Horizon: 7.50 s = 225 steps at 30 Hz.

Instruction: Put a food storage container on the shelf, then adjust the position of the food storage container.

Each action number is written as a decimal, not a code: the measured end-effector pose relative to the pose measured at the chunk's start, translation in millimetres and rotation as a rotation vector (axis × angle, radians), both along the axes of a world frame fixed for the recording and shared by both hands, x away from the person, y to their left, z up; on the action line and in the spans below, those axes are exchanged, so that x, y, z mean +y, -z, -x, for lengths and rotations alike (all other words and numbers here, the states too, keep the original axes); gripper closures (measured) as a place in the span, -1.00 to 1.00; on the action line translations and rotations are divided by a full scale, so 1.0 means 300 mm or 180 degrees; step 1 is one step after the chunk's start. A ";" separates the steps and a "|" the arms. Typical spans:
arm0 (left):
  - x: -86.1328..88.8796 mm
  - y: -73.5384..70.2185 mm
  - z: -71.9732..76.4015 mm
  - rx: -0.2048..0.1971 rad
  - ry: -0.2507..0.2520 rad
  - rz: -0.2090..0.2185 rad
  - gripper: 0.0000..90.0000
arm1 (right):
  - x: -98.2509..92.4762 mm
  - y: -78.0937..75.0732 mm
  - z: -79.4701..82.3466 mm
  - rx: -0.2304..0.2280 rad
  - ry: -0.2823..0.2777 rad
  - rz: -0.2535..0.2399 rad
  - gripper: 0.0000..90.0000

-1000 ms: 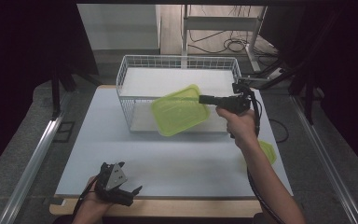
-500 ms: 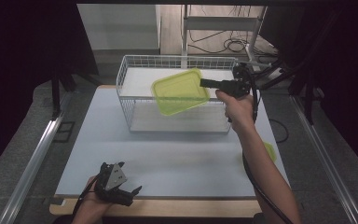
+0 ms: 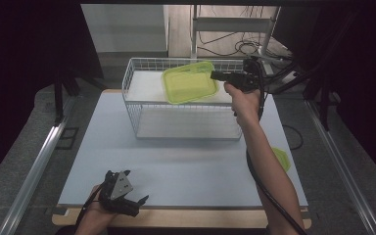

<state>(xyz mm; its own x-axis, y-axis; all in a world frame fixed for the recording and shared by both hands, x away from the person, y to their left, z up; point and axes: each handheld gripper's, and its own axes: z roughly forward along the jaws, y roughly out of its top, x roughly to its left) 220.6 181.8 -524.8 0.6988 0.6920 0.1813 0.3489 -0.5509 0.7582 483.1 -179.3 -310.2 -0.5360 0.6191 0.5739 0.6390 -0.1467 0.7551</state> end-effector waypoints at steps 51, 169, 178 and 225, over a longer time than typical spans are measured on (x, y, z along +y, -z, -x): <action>-0.014 0.004 0.004 -0.0008 0.0039 -0.0077 -0.99 | 0.173 0.060 0.267 -0.0828 -0.0909 0.1352 0.99; 0.003 -0.017 0.004 0.0087 -0.0090 0.0166 -0.94 | -0.151 0.586 0.638 -0.0807 -0.0667 0.1979 -0.72; -0.001 -0.012 0.003 0.0089 -0.0075 0.0119 -0.94 | -0.146 0.588 0.640 -0.0734 -0.0587 0.1993 -0.85; -0.018 0.004 -0.002 0.0161 -0.0012 0.0033 -0.94 | -0.699 0.524 0.509 -0.0326 0.1065 0.2308 0.98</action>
